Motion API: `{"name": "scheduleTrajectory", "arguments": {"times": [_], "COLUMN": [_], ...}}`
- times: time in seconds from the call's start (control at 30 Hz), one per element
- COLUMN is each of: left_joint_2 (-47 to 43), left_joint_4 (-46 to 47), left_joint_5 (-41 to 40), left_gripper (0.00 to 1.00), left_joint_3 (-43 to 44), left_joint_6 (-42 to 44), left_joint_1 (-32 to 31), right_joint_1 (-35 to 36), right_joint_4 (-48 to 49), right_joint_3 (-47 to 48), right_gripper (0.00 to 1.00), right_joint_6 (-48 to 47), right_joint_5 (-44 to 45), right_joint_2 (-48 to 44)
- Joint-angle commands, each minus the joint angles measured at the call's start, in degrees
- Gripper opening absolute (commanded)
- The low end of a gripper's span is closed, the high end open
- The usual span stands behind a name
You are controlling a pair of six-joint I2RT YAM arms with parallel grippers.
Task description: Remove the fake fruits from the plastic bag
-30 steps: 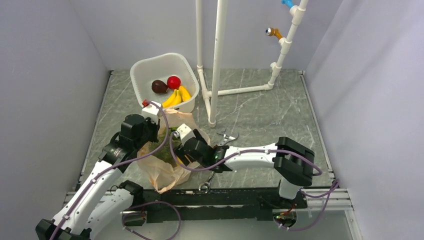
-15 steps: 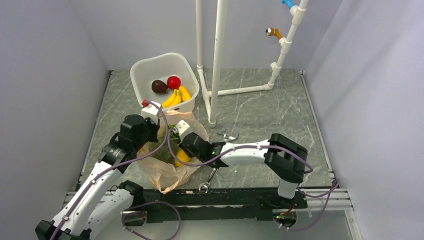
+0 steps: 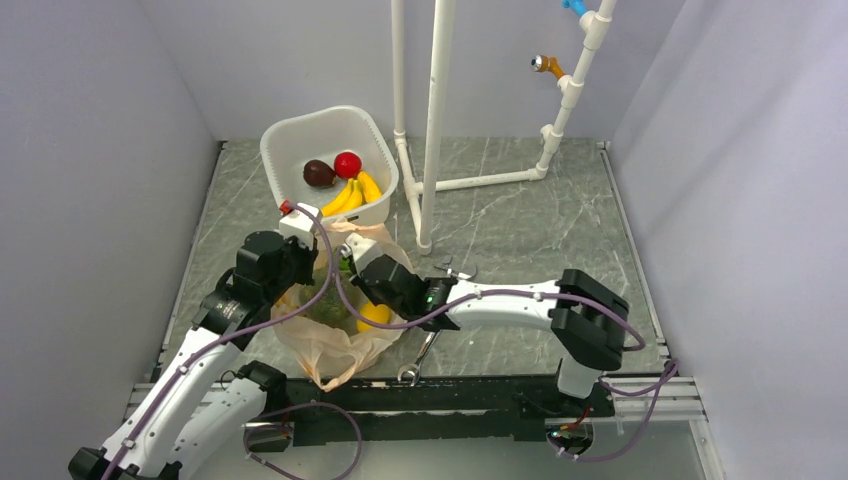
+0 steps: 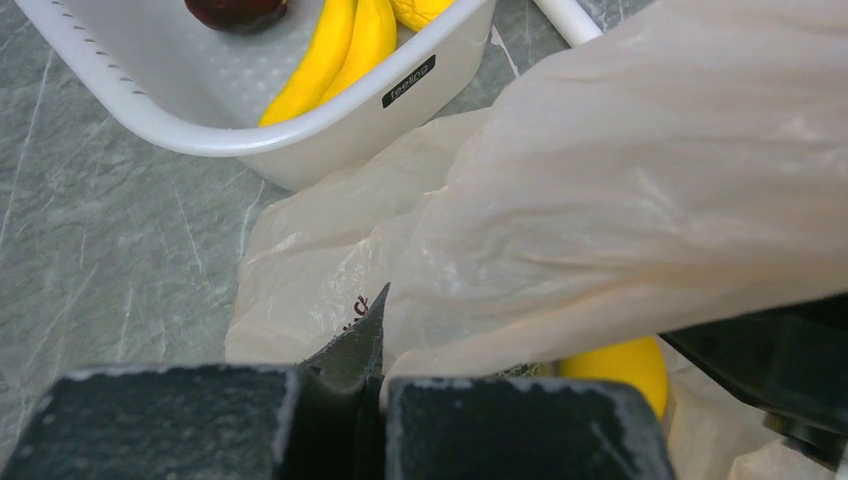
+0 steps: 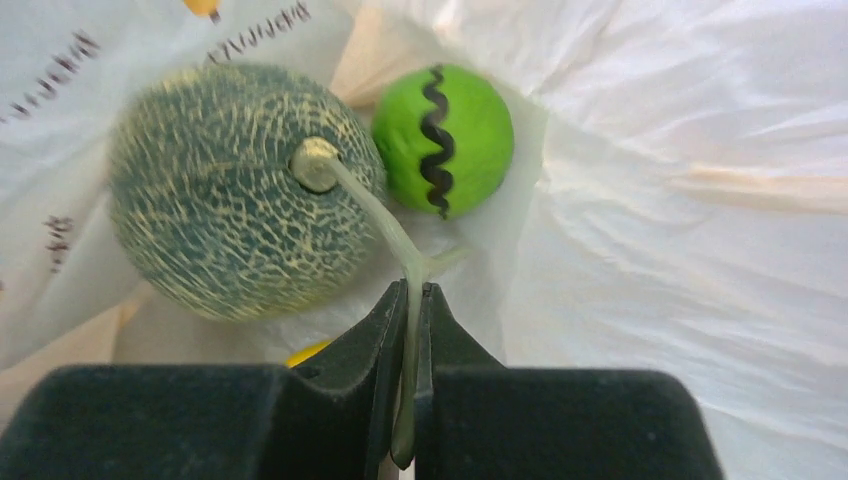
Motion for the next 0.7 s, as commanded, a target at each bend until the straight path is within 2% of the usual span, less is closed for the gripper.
{"name": "scheduleTrajectory", "arguments": {"times": [0.0,0.47,0.67], "left_joint_2": [-0.69,2.32,2.35], "left_joint_4": [1.5,-0.71,-1.58], "left_joint_5": [-0.21,-7.01,-10.89], "left_gripper": [0.0,0.0,0.0], "left_joint_3": [1.12,2.39,2.53], "left_joint_6": [0.36,-1.29,-2.19], "left_joint_1": [0.1,0.1,0.1], "right_joint_1": [0.66,3.89,4.42], "right_joint_4": [1.52,3.16,0.23], "right_joint_3": [3.18,2.52,2.15], "right_gripper": [0.0,0.0,0.0], "right_joint_6": [-0.93,0.22,1.77], "right_joint_5": [0.69,-1.05,-0.8], "right_joint_2": [-5.87,-14.73,-18.83]}}
